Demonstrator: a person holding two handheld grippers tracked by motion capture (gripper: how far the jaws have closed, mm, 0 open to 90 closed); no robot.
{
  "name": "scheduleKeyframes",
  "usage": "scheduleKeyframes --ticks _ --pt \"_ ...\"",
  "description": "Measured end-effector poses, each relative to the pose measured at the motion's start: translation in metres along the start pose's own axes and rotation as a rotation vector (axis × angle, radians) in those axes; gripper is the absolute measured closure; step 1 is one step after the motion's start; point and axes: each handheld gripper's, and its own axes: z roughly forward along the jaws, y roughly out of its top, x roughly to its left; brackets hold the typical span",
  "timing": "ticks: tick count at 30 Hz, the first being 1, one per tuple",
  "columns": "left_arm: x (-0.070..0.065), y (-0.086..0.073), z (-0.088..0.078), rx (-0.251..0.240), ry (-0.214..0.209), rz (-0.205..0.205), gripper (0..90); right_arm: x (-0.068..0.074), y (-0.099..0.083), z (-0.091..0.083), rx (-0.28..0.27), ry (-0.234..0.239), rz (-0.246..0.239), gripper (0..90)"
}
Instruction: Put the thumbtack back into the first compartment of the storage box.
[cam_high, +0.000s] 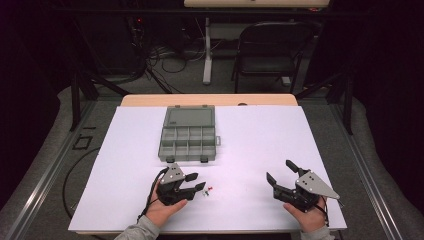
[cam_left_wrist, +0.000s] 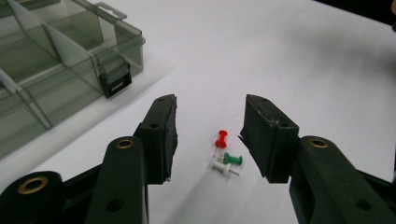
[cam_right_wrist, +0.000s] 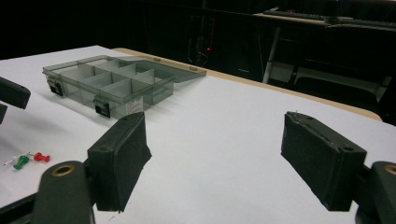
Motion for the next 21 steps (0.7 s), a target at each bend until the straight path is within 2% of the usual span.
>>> scheduleKeyframes --ticks 5,9,12,14,19,21 --pt "0.001 -0.002 0.003 0.027 0.009 0.002 54.3 0.0 -0.001 0.0 0.007 0.006 -0.006 22.0" --pt "0.0 -0.003 0.006 0.058 -0.002 0.004 54.3 -0.001 -0.001 0.0 0.014 0.008 0.001 21.9" --pt "-0.003 -0.006 0.012 0.103 -0.011 -0.001 54.9 -0.002 -0.001 0.001 0.019 0.009 0.003 21.9" --pt "-0.005 -0.006 0.014 0.106 0.003 0.003 55.8 -0.002 -0.001 0.002 0.02 0.011 0.008 21.9" --pt "-0.007 -0.008 0.017 0.115 0.002 -0.049 57.2 -0.001 -0.002 0.003 0.025 0.015 0.01 21.9" --pt "-0.008 -0.008 0.019 0.129 0.01 -0.047 58.1 -0.001 -0.001 0.003 0.021 0.017 0.002 21.9"
